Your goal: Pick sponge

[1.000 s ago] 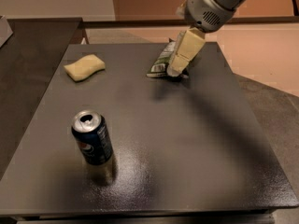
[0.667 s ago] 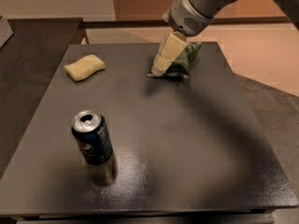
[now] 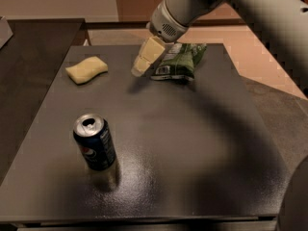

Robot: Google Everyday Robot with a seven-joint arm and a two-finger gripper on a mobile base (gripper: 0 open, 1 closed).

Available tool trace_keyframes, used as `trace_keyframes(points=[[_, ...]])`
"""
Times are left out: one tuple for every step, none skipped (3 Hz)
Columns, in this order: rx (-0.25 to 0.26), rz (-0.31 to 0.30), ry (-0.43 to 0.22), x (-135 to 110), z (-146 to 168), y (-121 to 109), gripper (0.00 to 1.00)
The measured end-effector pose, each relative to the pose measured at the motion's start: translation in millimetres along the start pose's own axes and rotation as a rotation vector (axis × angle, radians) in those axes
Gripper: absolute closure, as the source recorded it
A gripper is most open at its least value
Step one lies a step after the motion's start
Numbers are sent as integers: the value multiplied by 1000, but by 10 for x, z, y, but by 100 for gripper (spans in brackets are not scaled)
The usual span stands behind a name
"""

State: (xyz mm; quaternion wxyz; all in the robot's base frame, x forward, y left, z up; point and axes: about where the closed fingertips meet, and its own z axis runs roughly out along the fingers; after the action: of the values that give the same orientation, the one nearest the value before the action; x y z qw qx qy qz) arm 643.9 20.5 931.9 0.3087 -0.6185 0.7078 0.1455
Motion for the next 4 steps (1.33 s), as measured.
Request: trace_keyframes(points=[[-34, 51, -33, -157, 276, -91, 0], [-53, 96, -54, -314, 514, -189, 0], [-65, 123, -66, -447, 793, -290, 0], [-66, 113, -70, -546, 1071, -341, 0]])
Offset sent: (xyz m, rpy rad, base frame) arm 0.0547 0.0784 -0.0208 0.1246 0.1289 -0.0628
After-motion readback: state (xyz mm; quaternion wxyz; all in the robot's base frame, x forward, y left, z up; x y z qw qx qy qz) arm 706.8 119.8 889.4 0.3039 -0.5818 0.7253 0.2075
